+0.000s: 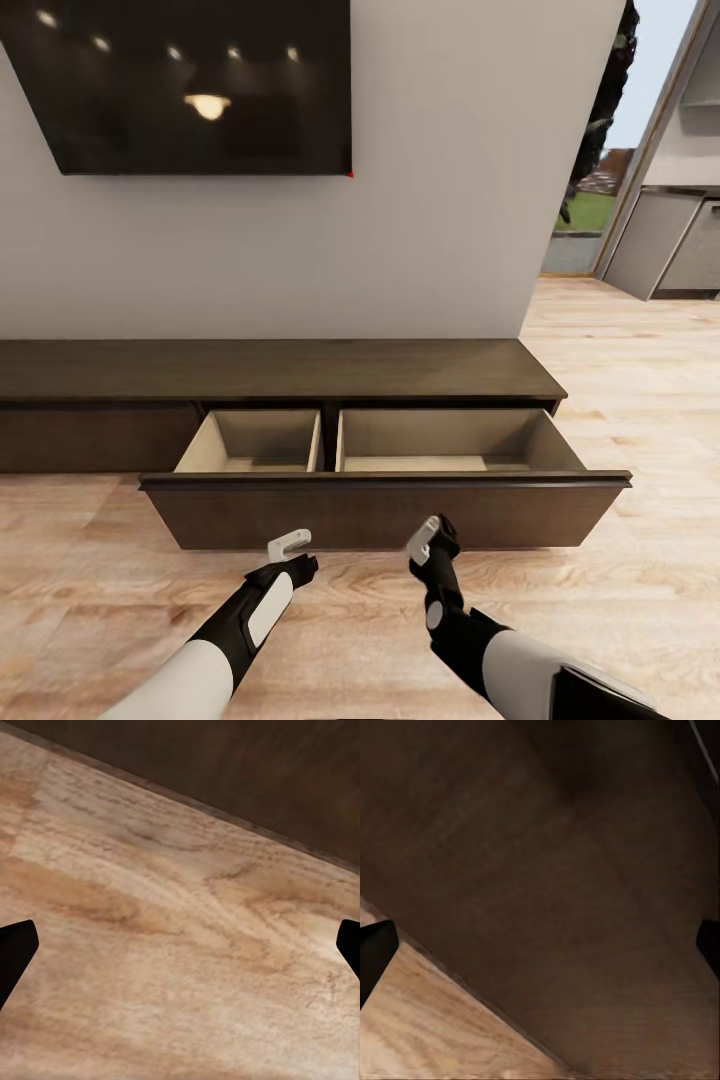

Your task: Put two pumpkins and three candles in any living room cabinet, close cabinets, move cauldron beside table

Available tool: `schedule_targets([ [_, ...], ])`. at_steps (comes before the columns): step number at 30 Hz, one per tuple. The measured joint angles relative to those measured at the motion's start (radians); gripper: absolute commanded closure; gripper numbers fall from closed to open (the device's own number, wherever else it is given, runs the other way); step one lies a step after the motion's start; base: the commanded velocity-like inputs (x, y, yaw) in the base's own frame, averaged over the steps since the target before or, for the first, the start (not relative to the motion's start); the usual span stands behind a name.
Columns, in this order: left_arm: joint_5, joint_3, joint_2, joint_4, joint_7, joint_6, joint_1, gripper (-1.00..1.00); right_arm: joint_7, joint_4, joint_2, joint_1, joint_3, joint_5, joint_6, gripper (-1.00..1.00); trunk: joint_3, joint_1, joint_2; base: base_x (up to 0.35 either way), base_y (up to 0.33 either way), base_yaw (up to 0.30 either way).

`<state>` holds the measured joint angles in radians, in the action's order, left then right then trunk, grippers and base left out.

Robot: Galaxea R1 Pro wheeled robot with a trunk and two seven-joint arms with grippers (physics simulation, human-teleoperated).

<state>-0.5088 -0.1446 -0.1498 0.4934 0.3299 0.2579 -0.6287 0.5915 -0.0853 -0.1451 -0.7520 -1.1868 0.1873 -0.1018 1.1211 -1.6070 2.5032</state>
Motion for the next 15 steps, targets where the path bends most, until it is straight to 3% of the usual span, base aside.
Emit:
schedule_targets([
  [1,0.000,0.000,0.000,0.000,0.000,0.000,0.000,-1.00,-0.001,0.001,0.003,0.001,0.002,0.042,-0.004,-1.00,0.000,0.000,0.000,0.000,0.000,0.000],
  [3,0.000,0.000,0.000,0.000,0.000,0.000,0.000,-1.00,-0.003,0.000,0.008,0.003,0.003,0.088,-0.012,-1.00,0.000,0.000,0.000,0.000,0.000,0.000],
  [4,0.000,0.000,0.000,0.000,0.000,-0.001,0.000,-1.00,-0.004,0.000,0.011,0.007,0.004,0.141,-0.025,-1.00,0.000,0.000,0.000,0.000,0.000,0.000],
  [6,0.000,0.000,0.000,0.000,0.000,-0.001,0.000,-1.00,-0.004,0.000,0.014,0.010,0.003,0.204,-0.041,-1.00,0.000,0.000,0.000,0.000,0.000,0.000],
  [7,0.000,0.000,0.000,0.000,0.000,-0.001,0.000,-1.00,-0.005,0.000,0.015,0.013,0.004,0.272,-0.052,-1.00,0.000,0.000,0.000,0.000,0.000,0.000],
  [10,0.000,0.000,-0.001,0.000,0.000,-0.001,0.000,-1.00,-0.005,0.000,0.016,0.015,0.003,0.382,-0.062,-1.00,0.000,0.000,0.000,0.000,0.000,0.000],
  [11,0.000,0.000,0.000,0.000,0.000,-0.001,0.000,-1.00,-0.006,0.000,0.016,0.016,0.003,0.451,-0.066,-1.00,0.000,0.000,0.000,0.000,0.000,0.000],
  [15,0.000,0.000,0.000,0.000,0.000,-0.002,0.000,-1.00,-0.015,0.001,0.017,0.018,0.003,0.600,-0.072,-1.00,0.000,0.000,0.000,0.000,0.000,0.000],
])
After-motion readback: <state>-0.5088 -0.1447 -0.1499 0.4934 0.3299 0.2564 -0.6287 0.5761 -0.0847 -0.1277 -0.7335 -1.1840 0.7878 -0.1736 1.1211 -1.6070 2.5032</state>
